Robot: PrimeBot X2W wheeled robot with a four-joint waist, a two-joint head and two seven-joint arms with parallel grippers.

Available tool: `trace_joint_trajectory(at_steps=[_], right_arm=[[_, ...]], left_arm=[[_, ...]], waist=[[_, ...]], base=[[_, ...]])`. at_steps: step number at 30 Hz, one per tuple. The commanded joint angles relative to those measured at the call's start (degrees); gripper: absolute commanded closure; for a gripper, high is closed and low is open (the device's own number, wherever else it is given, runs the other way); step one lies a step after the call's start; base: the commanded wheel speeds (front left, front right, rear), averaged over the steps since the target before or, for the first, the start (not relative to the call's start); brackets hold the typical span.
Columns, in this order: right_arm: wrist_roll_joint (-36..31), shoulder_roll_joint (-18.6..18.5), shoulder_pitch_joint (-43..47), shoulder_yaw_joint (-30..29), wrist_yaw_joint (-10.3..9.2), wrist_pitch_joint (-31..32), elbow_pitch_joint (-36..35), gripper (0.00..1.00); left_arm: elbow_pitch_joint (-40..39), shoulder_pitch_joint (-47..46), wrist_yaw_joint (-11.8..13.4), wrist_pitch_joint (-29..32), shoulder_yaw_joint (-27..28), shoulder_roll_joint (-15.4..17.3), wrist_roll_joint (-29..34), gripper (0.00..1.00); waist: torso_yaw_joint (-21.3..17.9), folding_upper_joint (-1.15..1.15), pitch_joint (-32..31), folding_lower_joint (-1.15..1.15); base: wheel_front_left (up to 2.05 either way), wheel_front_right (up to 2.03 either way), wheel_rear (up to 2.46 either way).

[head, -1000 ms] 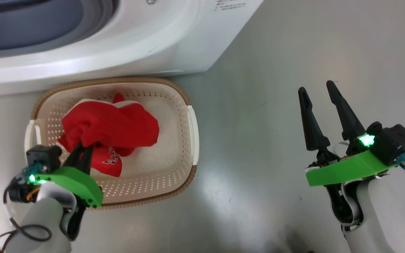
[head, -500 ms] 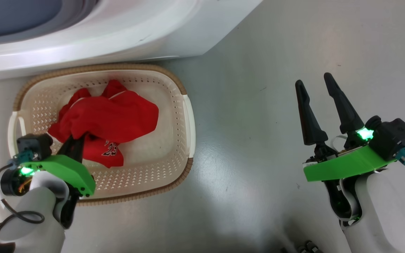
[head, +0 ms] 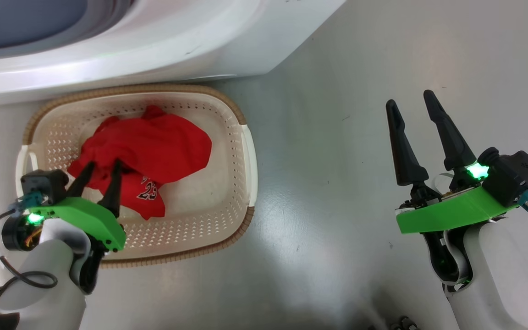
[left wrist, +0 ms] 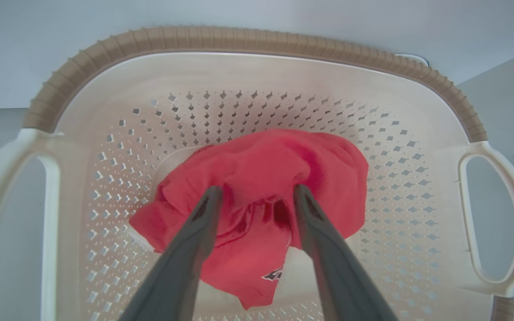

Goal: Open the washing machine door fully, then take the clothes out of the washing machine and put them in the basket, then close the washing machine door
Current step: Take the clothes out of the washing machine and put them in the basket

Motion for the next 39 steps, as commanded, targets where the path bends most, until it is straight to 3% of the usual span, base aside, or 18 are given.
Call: trace_joint_trajectory(at_steps=[1, 5, 23, 39], right_arm=[[0.85, 0.08, 0.81, 0.99, 0.28, -0.37, -1.15, 0.00], [0.69, 0.08, 0.96, 0.85, 0.28, -0.37, -0.84, 0.00], [0.03, 0.08, 2.57, 0.35, 0.28, -0.37, 1.29, 0.00], [-1.11, 0.08, 7.19, -0.26, 0.28, -0.37, 3.57, 0.00]], left_arm=[[-1.02, 0.89, -0.33, -0.46, 1.22, 2.09, -0.34, 0.15], [-1.81, 1.37, -0.33, -0.46, 1.55, 1.97, -0.52, 0.00], [-7.61, 6.66, -0.33, -0.46, 5.64, 1.05, 1.09, 0.00], [-16.42, 14.05, -0.33, -0.46, 12.65, -0.36, 7.47, 0.00]], waist=[[0.21, 0.00, -0.36, 0.00], [0.58, 0.00, -1.41, 0.00], [2.24, 0.00, -9.69, 0.00], [4.18, 0.00, -20.52, 0.00]], base=[[0.00, 0.00, 0.00], [0.00, 0.00, 0.00], [0.00, 0.00, 0.00], [0.00, 0.00, 0.00]])
